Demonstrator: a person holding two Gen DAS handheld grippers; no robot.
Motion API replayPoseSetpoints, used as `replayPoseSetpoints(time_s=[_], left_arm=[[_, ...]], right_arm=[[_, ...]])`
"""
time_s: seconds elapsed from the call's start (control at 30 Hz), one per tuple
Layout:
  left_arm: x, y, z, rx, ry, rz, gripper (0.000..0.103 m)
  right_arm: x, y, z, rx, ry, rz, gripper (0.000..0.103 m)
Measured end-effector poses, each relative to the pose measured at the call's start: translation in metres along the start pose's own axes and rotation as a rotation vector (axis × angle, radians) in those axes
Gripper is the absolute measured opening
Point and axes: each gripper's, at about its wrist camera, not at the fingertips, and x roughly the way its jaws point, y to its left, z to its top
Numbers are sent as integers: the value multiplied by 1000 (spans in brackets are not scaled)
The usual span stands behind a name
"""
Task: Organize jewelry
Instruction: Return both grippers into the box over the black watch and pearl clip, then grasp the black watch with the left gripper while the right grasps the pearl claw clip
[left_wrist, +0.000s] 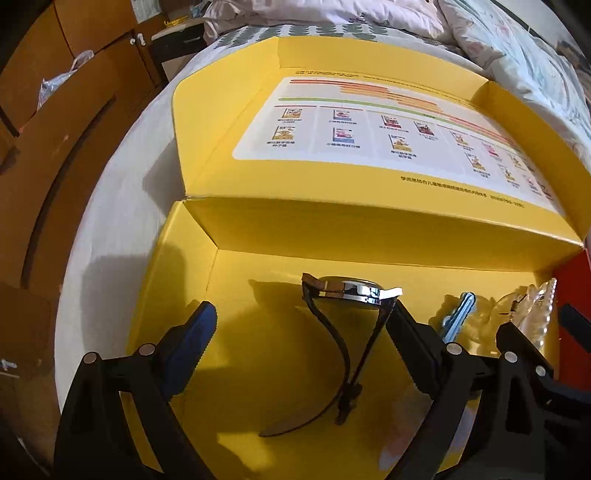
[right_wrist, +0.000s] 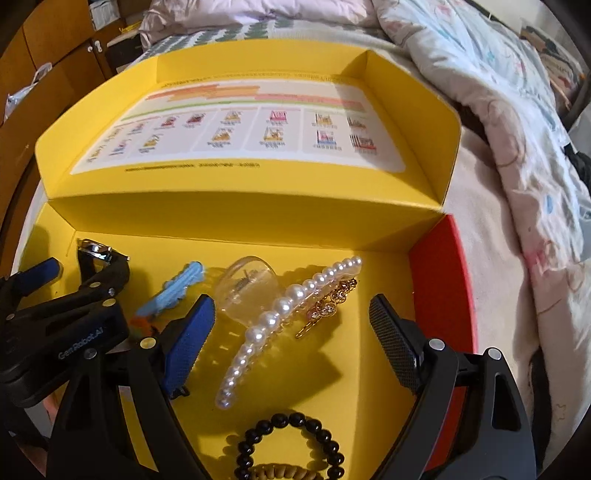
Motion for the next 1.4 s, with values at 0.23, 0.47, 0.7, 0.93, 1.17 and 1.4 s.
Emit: replayPoseSetpoints(time_s=[0.23,0.47,0.7,0.93,1.17,1.4], left_arm=[[3,-5,0,27,-17,12,91],[1,-5,0,27,-20,13,81],[0,-5,0,10,-2,-73,41],[1,0,1,4,-6,-111,28],[-10,2,0,-1,-19,-140,26],[-28,2,1,-8,-50,-151,25]], right_arm=[[9,-4,0,13,-5,49,77],[6,0,-2,-9,-5,87,61],[0,-9,1,19,-9,128,50],[-9,-12,1,21,-23,161,47],[-30,-14,1,23,-58,195,44],[-44,-14,2,17,-72,204,44]])
